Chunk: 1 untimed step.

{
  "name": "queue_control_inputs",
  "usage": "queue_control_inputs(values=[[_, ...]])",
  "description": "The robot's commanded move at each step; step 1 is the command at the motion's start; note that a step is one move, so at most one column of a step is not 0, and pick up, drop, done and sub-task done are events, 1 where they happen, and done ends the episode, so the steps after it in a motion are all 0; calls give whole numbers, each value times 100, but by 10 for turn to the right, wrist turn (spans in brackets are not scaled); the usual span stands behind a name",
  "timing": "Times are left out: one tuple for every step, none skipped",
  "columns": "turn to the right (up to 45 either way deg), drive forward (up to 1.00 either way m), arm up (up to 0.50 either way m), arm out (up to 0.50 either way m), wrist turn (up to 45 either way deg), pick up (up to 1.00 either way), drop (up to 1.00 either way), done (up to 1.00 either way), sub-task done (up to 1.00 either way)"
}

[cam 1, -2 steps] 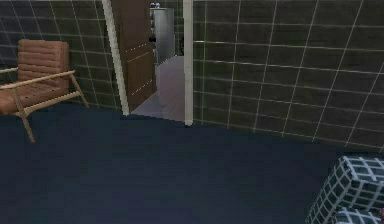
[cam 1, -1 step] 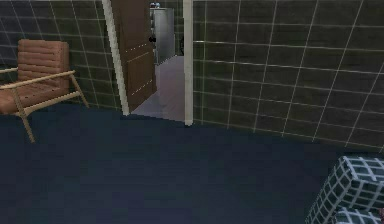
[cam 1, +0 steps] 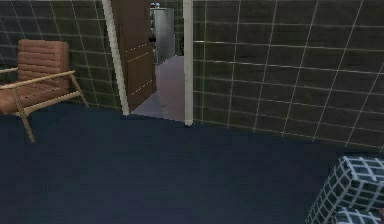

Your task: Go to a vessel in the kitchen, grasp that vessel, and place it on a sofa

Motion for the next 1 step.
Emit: queue_control_inputs(values=[[0, 0, 0, 0, 0, 0, 100, 0, 0]])
